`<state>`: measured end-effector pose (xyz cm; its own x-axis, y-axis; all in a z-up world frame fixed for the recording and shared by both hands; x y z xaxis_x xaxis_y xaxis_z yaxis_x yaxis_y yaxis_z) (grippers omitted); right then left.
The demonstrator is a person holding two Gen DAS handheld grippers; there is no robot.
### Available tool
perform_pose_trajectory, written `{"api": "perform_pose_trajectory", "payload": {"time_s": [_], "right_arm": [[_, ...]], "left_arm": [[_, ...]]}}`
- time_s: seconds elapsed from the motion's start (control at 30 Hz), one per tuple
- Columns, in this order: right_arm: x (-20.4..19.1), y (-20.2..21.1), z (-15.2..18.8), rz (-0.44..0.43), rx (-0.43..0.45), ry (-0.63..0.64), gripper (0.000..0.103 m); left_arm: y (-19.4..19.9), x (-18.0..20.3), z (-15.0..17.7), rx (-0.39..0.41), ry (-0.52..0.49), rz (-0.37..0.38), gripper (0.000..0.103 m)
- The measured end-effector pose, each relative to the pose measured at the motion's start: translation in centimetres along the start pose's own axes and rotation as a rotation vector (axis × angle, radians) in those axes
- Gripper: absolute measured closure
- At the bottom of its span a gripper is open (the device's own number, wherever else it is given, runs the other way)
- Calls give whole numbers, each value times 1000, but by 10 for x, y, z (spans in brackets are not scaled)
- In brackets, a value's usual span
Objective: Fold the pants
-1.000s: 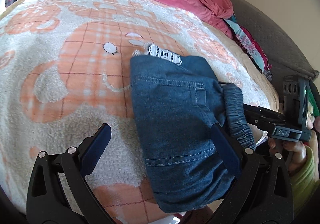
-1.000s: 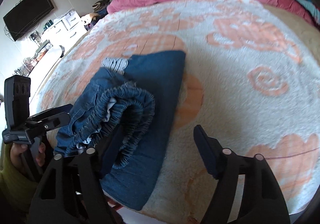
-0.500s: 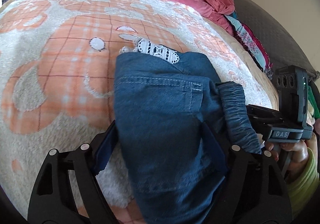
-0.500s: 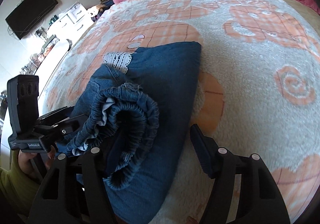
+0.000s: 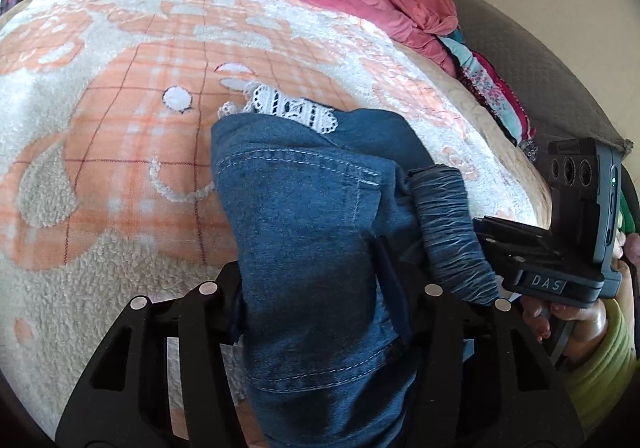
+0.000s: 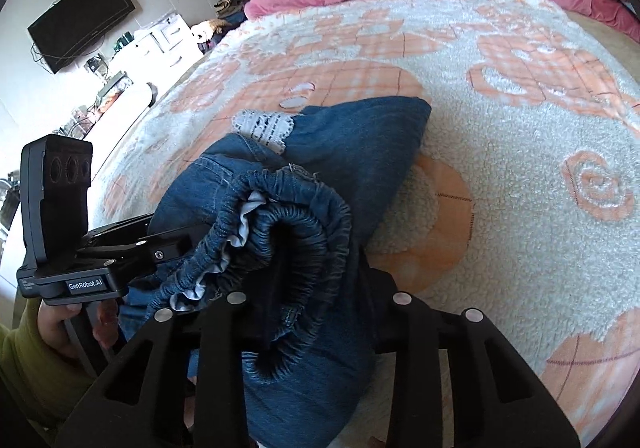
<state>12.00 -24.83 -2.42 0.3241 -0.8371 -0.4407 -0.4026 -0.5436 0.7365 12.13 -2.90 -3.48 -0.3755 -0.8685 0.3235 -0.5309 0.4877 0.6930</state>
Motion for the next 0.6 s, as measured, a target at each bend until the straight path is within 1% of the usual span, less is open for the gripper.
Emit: {"api": "perform_pose_trajectory", "payload": {"time_s": [0.2,0.23,0.37,0.4,0.5,0.6], "right_arm": [[-13,5,3,-4,46,18,74],[-15,6,3,-6,55,20,74],[-29,14,3,-20,89,52,75],[-33,17,1,-27,98,64,75],[-40,22,-6,-22,120,90,76],[-41,23,-14,-32,123,88,76]], "left_arm": [[8,5,-1,22,-3,26,60],[10,6,-1,26,-6,28,63],[17,11,-6,41,-11,44,64],[19,13,-8,44,-15,47,66],[22,16,-14,53,-26,37,66],[24,14,-21,56,-21,31,66]]}}
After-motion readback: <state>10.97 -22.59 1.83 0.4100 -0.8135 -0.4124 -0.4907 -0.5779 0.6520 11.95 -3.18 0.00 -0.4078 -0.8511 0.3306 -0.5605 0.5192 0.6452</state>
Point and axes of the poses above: each gripper's, at about its wrist camera, not at the fingertips, and y roughly against the way its jaws point, x to its right, z to its underside, the point moved 2 cm from there along -y, roughly the way its jaws point, and after that the axes turned 9 degrees about -y, right-handed, at the moved point
